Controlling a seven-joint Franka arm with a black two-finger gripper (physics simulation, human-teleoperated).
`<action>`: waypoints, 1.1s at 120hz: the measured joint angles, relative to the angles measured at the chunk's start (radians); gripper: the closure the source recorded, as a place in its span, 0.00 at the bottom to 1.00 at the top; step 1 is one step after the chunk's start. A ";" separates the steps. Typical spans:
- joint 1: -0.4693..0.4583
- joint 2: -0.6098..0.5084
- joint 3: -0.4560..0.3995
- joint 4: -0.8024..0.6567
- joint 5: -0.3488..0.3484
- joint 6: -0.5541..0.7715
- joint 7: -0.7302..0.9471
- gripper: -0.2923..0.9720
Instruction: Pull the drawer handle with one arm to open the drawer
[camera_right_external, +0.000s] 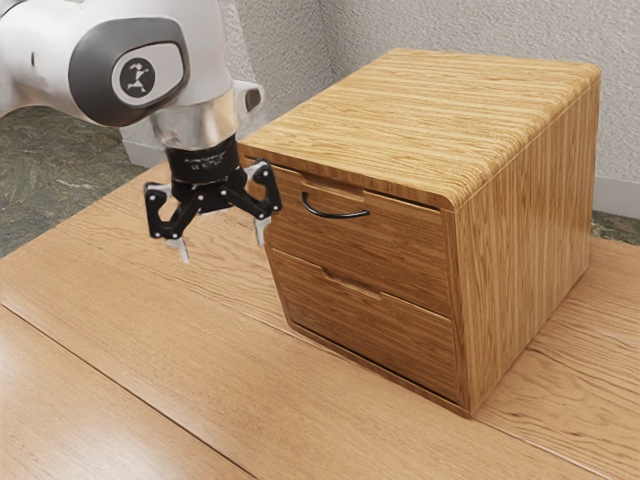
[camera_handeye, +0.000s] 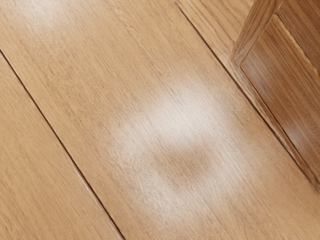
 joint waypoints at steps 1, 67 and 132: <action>0.000 0.000 0.000 0.000 0.000 0.005 -0.010 0.23; -0.053 -0.035 -0.017 0.183 0.039 0.133 -0.408 0.23; -0.119 0.018 -0.019 0.130 0.055 0.603 -0.515 0.24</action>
